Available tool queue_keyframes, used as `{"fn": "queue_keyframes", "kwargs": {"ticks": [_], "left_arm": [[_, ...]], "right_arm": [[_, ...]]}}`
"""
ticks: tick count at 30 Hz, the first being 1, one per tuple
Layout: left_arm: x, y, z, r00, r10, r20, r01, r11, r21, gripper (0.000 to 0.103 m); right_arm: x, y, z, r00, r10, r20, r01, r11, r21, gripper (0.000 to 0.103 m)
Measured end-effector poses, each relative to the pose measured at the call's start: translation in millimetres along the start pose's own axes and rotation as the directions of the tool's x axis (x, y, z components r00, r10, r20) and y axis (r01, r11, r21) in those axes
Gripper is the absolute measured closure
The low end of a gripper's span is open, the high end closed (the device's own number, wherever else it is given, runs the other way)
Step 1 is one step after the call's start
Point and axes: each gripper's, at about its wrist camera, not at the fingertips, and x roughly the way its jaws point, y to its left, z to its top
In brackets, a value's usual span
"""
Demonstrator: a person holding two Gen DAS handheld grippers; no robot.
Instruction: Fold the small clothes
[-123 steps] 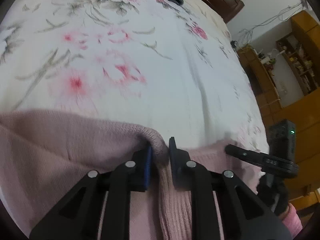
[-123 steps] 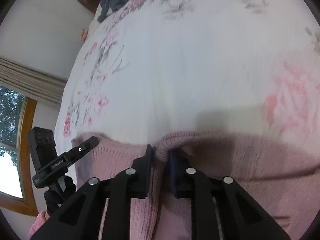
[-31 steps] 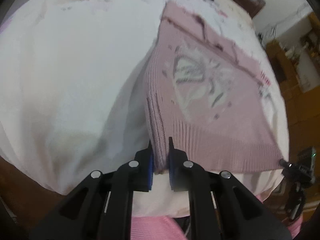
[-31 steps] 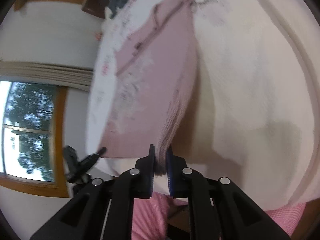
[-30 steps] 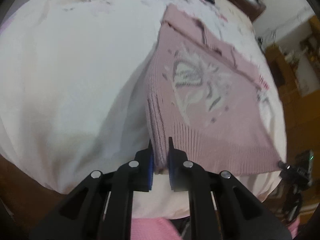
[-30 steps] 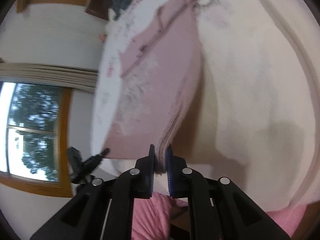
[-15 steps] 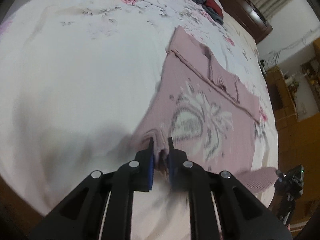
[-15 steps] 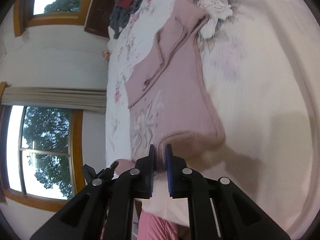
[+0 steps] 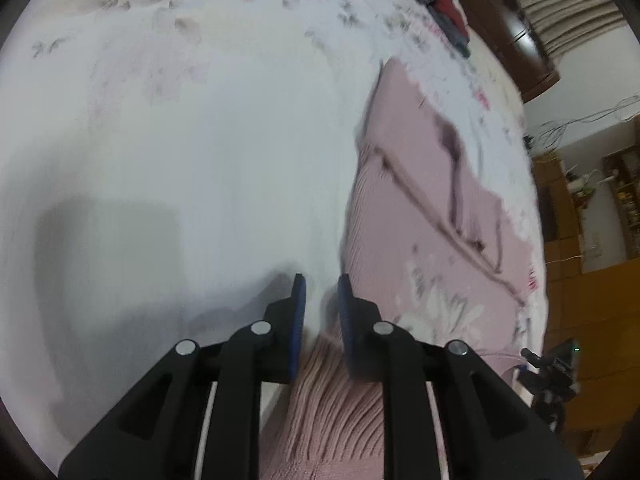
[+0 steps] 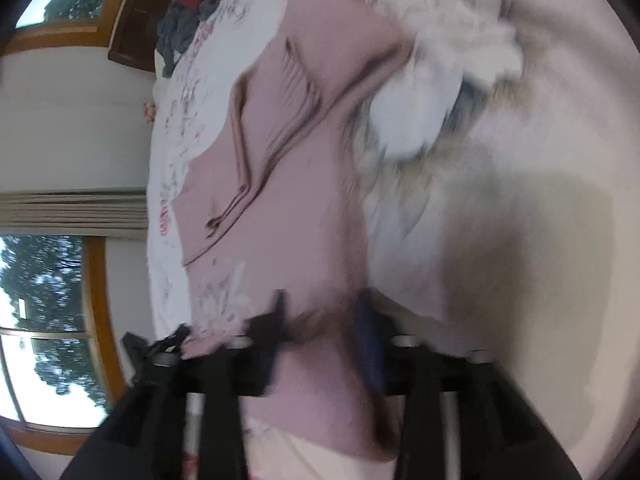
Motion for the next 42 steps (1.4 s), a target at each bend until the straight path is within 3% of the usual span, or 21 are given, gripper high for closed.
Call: {"fn": "queue_keyframes", "kwargs": {"ticks": [4,7,11,14,18,20,23,25,27,30,31,33,36,40,42], "left_arm": [[-10,-14,-5,0.999,0.026,0.033,-0.029,0.993,0.112,0.059],[-8,-30,-14,0.996,0.077,0.05,-0.086,0.971,0.224,0.044],[11,-48,-28,0.982,0.187,0.032,-0.185,0.906,0.382,0.042],[20,-52,-32,0.969,0.24,0.057,-0.24,0.87,0.43,0.04],[13,-44,-34,0.977,0.206,0.063,-0.214,0.893,0.395,0.038],[12,-43,-35,0.975,0.213,0.068,-0.222,0.884,0.411,0.036],[12,-40,-38,0.98,0.193,0.052,-0.196,0.886,0.419,0.035],[16,-39,-38,0.981,0.192,0.039,-0.191,0.891,0.411,0.032],[20,-40,-40,0.978,0.205,0.04,-0.203,0.88,0.429,0.032],[22,-47,-45,0.971,0.234,0.056,-0.232,0.855,0.463,0.033],[20,-49,-46,0.975,0.217,0.055,-0.217,0.856,0.468,0.036],[9,-56,-52,0.989,0.139,0.054,-0.148,0.861,0.487,0.037],[3,-60,-61,0.996,0.086,0.026,-0.087,0.859,0.505,0.032],[22,-55,-64,0.977,0.211,0.018,-0.19,0.833,0.519,0.032],[26,-49,-62,0.98,0.199,0.0,-0.175,0.86,0.48,0.032]], "right_arm": [[-13,4,-2,0.999,-0.031,0.039,0.035,0.994,-0.099,0.058],[-10,16,-11,0.996,-0.087,0.031,0.091,0.976,-0.2,0.057],[-3,44,-28,0.979,-0.184,0.084,0.202,0.903,-0.38,0.056],[3,59,-34,0.981,-0.176,0.086,0.196,0.868,-0.457,0.053],[12,75,-38,0.969,-0.228,0.091,0.241,0.808,-0.538,0.051],[21,79,-37,0.964,-0.255,0.076,0.253,0.786,-0.565,0.051],[38,79,-33,0.953,-0.3,0.051,0.272,0.762,-0.587,0.049],[47,74,-29,0.952,-0.306,0.026,0.263,0.767,-0.585,0.049],[57,73,-27,0.949,-0.314,0.011,0.26,0.764,-0.591,0.048],[59,76,-32,0.935,-0.353,0.038,0.3,0.729,-0.616,0.065],[57,78,-35,0.938,-0.344,0.044,0.295,0.724,-0.624,0.077],[50,79,-38,0.943,-0.33,0.047,0.285,0.726,-0.626,0.087],[37,74,-40,0.958,-0.284,0.032,0.246,0.761,-0.6,0.088],[34,68,-39,0.963,-0.267,0.024,0.231,0.783,-0.578,0.088],[35,68,-40,0.963,-0.269,0.029,0.235,0.781,-0.579,0.088]]}}
